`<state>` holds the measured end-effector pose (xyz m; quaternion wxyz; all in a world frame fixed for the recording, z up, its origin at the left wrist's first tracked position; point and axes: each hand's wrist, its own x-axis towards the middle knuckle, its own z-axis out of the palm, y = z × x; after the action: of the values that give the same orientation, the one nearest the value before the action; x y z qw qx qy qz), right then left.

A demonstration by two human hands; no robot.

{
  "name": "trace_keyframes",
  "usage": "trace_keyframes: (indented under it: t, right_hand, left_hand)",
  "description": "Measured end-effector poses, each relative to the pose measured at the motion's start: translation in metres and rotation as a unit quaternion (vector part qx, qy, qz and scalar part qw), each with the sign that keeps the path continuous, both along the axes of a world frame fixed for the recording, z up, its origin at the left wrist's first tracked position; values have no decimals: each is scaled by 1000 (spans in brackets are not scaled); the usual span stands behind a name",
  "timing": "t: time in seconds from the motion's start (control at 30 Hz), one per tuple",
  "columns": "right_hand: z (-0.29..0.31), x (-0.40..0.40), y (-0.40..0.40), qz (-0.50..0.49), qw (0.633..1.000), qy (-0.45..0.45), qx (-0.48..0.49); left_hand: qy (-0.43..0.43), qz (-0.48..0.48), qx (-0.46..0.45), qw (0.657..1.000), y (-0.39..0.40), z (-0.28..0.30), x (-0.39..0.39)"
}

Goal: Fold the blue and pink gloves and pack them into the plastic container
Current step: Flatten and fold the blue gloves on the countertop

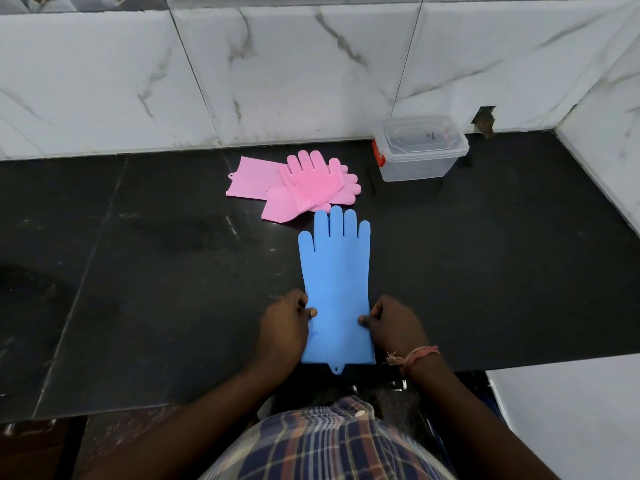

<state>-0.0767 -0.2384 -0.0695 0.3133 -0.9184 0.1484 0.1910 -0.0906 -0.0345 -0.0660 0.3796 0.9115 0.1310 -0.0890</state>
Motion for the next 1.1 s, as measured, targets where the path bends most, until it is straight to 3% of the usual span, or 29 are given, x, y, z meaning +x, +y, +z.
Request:
trace_keyframes:
  t: [0.2, 0.3, 0.43, 0.6, 0.93, 1.1]
  right_hand:
    - [3, 0, -7, 2, 999, -41, -23]
    - [2, 6, -2, 17, 987, -157, -33]
    - [-5, 29, 25, 80, 941, -321, -74]
    - [-32, 54, 39, 191, 938, -252, -142]
    - [-32, 69, 37, 236, 913, -246, -224]
    - [-21, 103, 39, 235, 915, -272, -184]
  left_hand:
    - [-34, -25, 65, 997, 9, -1, -2]
    - [-112, -84, 89, 986, 4, -3, 5]
    - [-176, -183, 144, 956, -12, -9, 29]
    - [-127, -272, 264, 917, -11, -35, 59]
    - [-116, -254, 269, 922, -6, -41, 60]
    - [-160, -247, 250, 922, -21, -23, 100]
